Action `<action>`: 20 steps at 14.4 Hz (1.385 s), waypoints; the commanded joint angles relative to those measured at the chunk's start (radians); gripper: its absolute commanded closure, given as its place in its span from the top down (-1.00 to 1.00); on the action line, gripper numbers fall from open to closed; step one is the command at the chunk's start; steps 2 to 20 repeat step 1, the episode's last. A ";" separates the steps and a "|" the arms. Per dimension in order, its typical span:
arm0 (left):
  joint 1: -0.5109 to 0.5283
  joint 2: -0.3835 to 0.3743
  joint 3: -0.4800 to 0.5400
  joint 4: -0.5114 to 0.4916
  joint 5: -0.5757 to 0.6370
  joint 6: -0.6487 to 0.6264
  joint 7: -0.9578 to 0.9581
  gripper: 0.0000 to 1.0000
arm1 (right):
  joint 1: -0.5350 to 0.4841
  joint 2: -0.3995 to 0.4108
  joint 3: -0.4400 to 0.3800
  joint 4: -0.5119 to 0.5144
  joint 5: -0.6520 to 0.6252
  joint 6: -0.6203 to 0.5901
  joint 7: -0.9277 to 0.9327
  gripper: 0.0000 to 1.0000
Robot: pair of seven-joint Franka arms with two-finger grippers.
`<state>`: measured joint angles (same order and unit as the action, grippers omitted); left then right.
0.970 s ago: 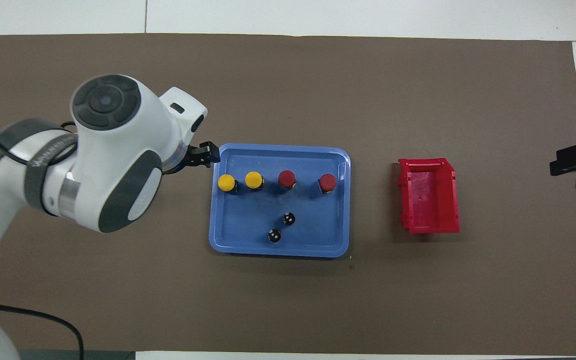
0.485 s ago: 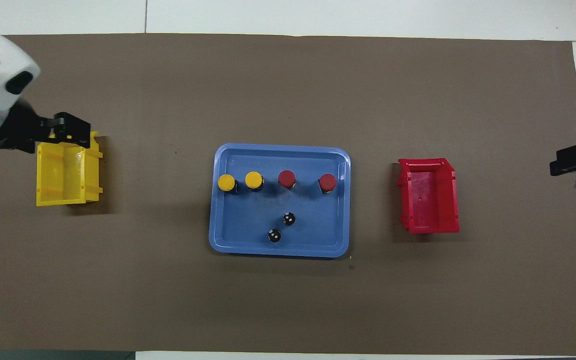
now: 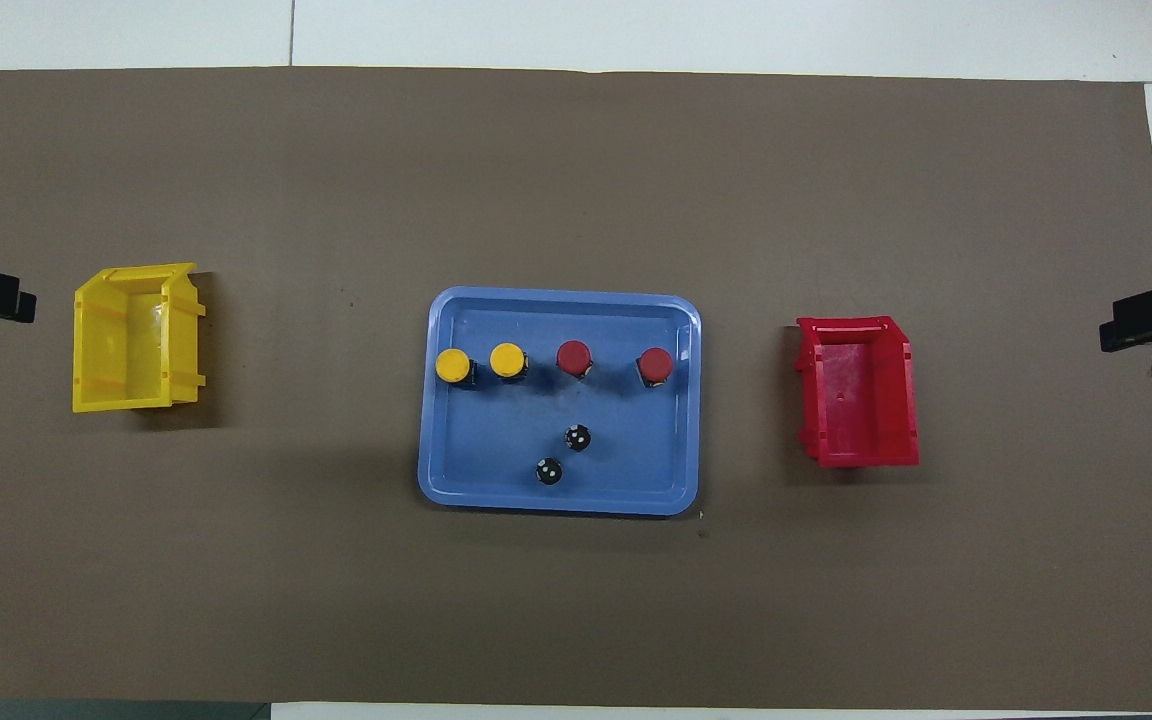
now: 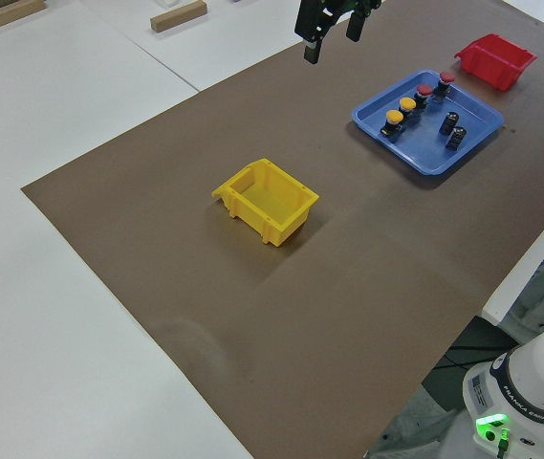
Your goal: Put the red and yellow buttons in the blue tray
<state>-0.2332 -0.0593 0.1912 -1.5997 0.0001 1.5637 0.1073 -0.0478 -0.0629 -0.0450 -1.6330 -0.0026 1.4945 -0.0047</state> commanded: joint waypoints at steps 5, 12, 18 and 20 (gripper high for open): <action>0.012 0.000 -0.003 0.007 -0.003 -0.005 0.038 1.00 | -0.020 0.003 0.008 0.008 -0.002 -0.007 -0.026 1.00; 0.012 0.000 -0.003 0.007 -0.003 -0.005 0.038 1.00 | -0.020 0.003 0.008 0.008 -0.002 -0.007 -0.026 1.00; 0.012 0.000 -0.003 0.007 -0.003 -0.005 0.038 1.00 | -0.020 0.003 0.008 0.008 -0.002 -0.007 -0.026 1.00; 0.012 0.000 -0.003 0.007 -0.003 -0.005 0.038 1.00 | -0.020 0.003 0.008 0.008 -0.002 -0.007 -0.026 1.00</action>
